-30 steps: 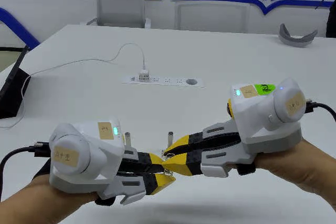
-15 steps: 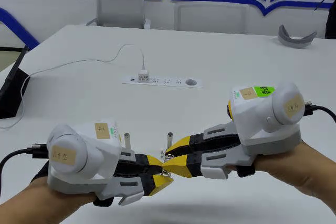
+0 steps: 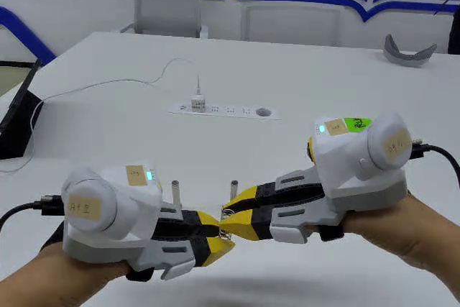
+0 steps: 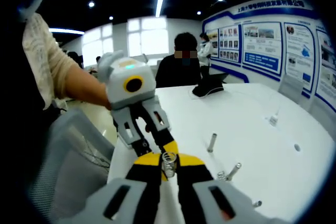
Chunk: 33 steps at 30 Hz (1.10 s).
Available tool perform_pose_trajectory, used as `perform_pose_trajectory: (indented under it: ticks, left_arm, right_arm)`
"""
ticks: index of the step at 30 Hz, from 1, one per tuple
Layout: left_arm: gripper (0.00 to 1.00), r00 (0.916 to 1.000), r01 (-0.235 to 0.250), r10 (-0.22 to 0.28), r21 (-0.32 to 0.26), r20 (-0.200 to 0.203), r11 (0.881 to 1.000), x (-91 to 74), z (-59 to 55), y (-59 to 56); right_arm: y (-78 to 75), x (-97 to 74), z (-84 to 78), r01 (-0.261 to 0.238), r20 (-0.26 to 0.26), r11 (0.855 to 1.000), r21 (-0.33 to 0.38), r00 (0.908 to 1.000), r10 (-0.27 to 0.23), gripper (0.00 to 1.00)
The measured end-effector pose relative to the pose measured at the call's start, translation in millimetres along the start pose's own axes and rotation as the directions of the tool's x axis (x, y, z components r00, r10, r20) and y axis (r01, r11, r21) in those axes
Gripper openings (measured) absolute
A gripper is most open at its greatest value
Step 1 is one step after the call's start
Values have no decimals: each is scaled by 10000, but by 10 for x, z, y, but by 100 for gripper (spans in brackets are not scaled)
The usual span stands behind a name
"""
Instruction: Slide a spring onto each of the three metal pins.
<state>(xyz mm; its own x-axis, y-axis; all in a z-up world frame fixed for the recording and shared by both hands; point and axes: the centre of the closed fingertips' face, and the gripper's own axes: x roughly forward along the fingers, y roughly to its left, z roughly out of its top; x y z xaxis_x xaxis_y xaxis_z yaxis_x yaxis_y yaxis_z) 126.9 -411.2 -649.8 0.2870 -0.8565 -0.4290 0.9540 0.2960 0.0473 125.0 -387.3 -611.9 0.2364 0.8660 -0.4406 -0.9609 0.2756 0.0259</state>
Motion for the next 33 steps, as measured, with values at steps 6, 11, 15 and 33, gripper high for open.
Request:
perform_pose_trajectory:
  ticks: [6, 11, 15, 33]
  left_arm:
    - [10, 9988, -396, 397, -18, 303, 9992, -33, -5, 68]
    - [11, 9965, -719, 714, 92, 445, 9974, -67, -4, 118]
    - [17, 9957, -837, 836, 4, 410, 9965, -85, -42, 138]
    - [46, 9804, -1803, 1873, -1049, 610, 9780, -283, -219, 302]
  right_arm:
    - [-43, 48, 42, 99, -81, 9999, 29, 9999, -99, 12]
    - [-78, 97, 83, 160, -40, 9999, 10, 9999, -160, 12]
    - [-86, 133, 123, 153, 6, 9999, 4, 9999, -153, 11]
    - [-217, 179, 222, 425, 159, 9991, -5, 9990, -425, 12]
